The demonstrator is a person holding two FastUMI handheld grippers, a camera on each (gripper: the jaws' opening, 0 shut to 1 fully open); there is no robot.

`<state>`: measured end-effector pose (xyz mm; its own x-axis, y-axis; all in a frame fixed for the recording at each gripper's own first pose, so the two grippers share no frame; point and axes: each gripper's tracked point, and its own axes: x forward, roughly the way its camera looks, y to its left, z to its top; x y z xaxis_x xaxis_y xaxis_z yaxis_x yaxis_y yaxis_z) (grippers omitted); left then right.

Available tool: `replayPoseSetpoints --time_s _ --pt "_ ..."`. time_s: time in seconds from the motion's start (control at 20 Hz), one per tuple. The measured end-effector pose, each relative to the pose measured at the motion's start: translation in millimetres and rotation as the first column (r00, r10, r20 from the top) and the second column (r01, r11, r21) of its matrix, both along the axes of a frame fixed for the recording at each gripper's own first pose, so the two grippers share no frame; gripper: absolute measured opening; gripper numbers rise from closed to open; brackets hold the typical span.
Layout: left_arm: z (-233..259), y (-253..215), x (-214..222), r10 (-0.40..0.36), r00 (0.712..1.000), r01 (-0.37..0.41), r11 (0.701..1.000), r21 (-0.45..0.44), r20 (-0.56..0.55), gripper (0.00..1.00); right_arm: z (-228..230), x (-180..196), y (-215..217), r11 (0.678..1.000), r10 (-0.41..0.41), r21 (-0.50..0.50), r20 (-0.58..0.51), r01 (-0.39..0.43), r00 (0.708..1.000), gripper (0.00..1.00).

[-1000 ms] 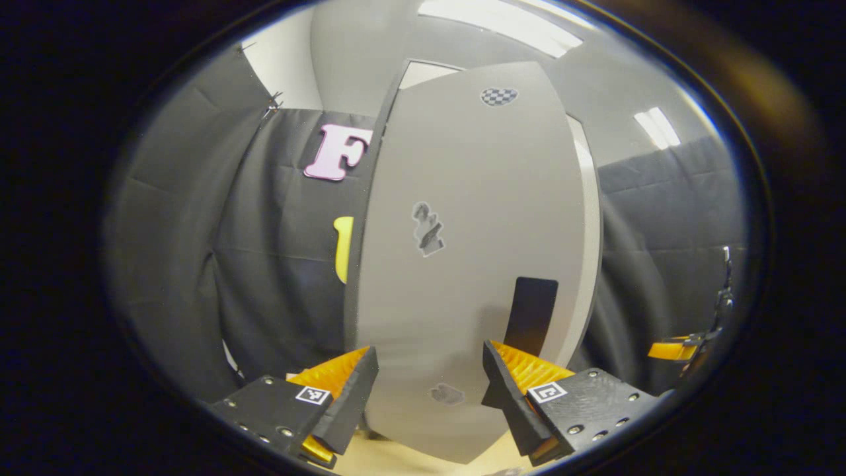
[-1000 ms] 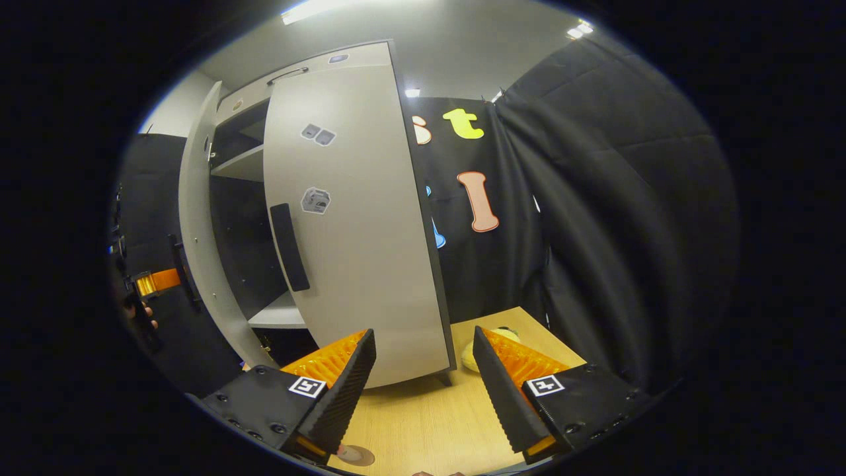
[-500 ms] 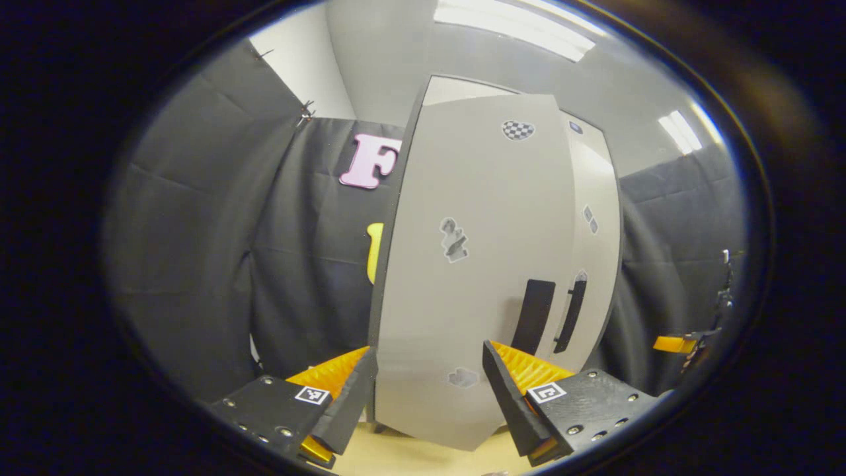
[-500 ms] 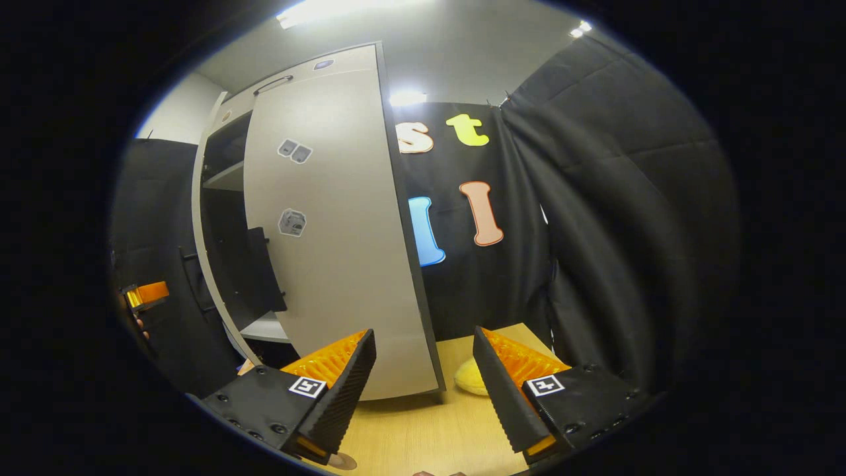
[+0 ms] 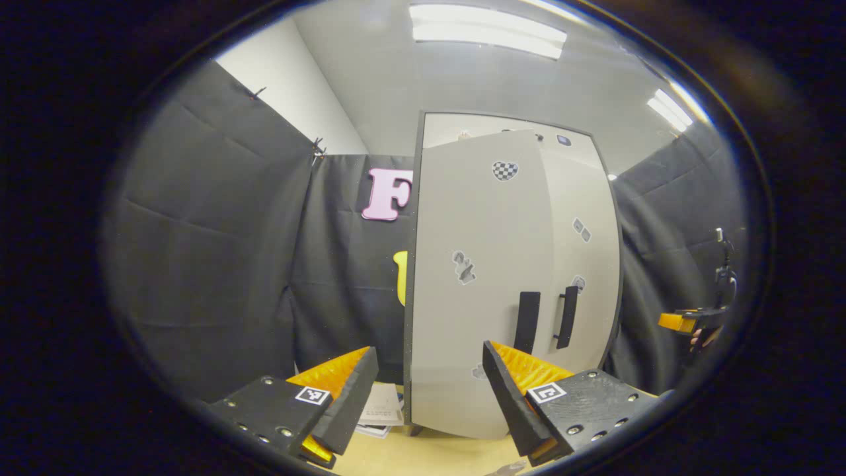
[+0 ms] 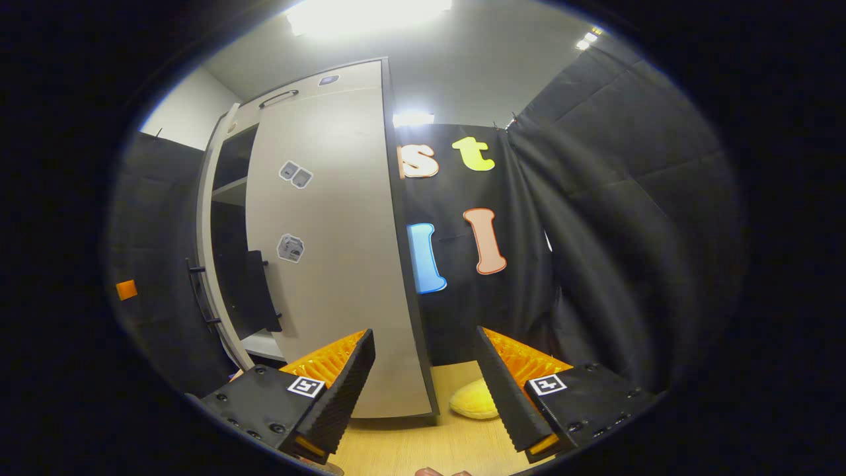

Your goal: Grasp the bottle in the cabinet with the left hand and place it on the coaster, then close the right door with the right hand and the left door with the left hand.

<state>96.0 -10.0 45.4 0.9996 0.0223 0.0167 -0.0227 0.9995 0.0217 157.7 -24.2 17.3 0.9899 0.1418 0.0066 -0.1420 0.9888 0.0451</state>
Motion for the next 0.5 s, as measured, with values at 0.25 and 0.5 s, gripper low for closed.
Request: replayPoseSetpoints --time_s 0.25,0.5 --pt "0 -7 -33 0.058 0.998 -0.057 0.998 -0.019 0.025 0.99 -4 -11 11 0.993 0.11 -0.038 0.014 -0.109 0.994 0.96" --pt "3 -5 -39 0.092 0.995 -0.092 0.995 -0.029 0.029 0.92 -16 -24 10 0.992 0.128 -0.016 -0.041 -0.128 0.991 0.96"
